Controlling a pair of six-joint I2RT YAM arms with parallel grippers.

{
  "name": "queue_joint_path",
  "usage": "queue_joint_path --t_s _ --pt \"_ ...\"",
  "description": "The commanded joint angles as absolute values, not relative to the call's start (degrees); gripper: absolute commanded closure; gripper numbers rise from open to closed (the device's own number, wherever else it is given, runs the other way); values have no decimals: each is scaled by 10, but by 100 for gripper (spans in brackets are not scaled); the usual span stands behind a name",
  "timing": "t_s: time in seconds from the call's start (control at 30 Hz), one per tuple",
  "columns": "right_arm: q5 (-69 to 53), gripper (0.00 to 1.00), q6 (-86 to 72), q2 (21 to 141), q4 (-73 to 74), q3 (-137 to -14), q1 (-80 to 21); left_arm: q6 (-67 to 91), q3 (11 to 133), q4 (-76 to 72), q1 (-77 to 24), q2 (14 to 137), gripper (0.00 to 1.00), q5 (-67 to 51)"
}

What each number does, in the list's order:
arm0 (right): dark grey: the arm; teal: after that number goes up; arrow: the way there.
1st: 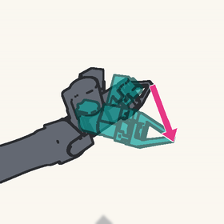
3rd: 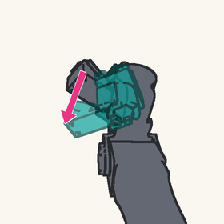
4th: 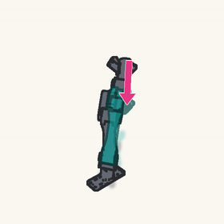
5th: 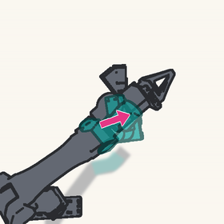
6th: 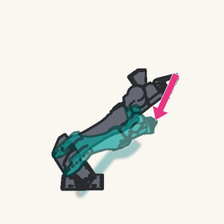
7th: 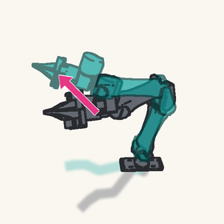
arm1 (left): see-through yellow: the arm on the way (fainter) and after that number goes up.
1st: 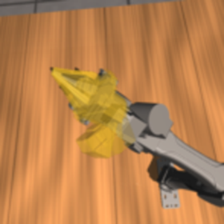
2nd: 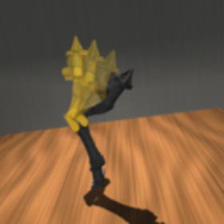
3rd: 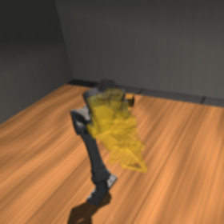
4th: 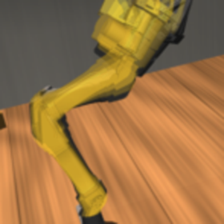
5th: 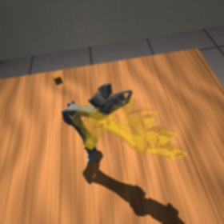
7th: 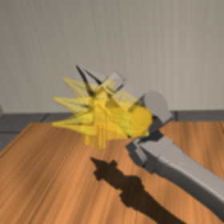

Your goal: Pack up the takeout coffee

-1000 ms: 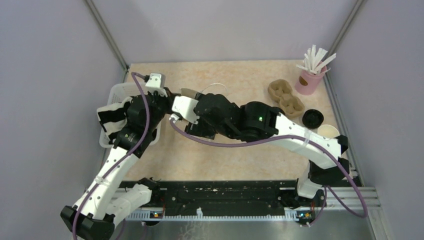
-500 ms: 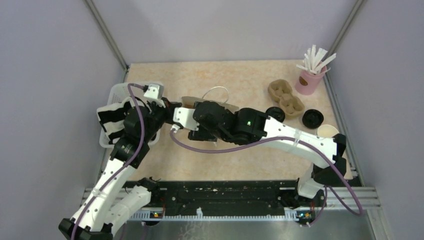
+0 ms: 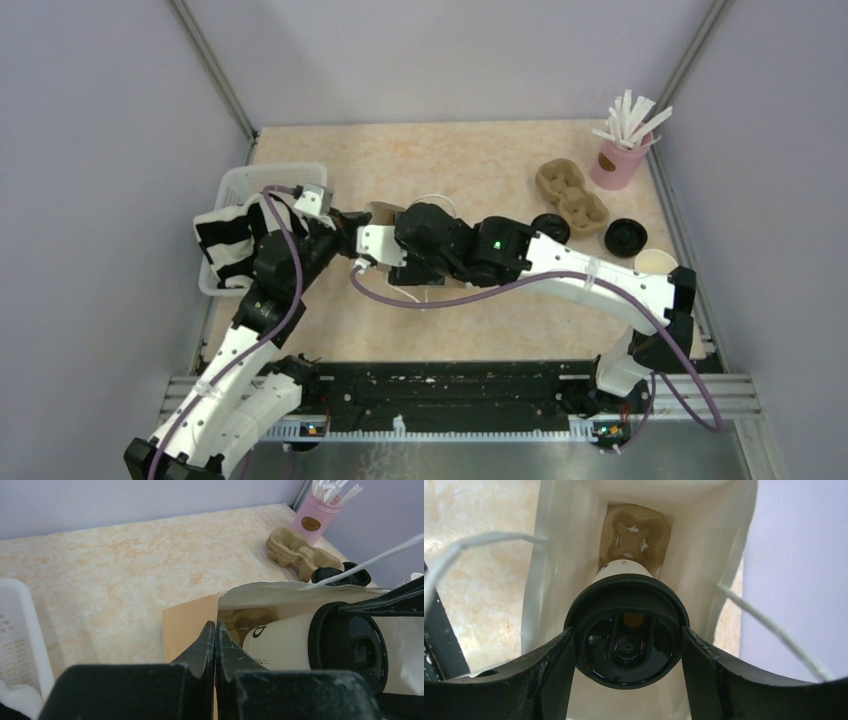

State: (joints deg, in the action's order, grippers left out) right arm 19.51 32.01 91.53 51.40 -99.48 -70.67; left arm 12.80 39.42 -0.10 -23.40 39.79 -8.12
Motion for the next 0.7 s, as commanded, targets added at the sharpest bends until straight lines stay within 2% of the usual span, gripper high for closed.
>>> queue_joint_path --t_s 0.0,0.43,0.67 --pt "213 71 334 905 480 -971 -704 119 366 -111 -235 395 100 -78" --pt "267 70 333 895 462 -881 -704 90 312 -176 -235 384 100 -139" --pt "294 70 338 910 453 -873 -704 76 269 -212 -235 381 100 -186"
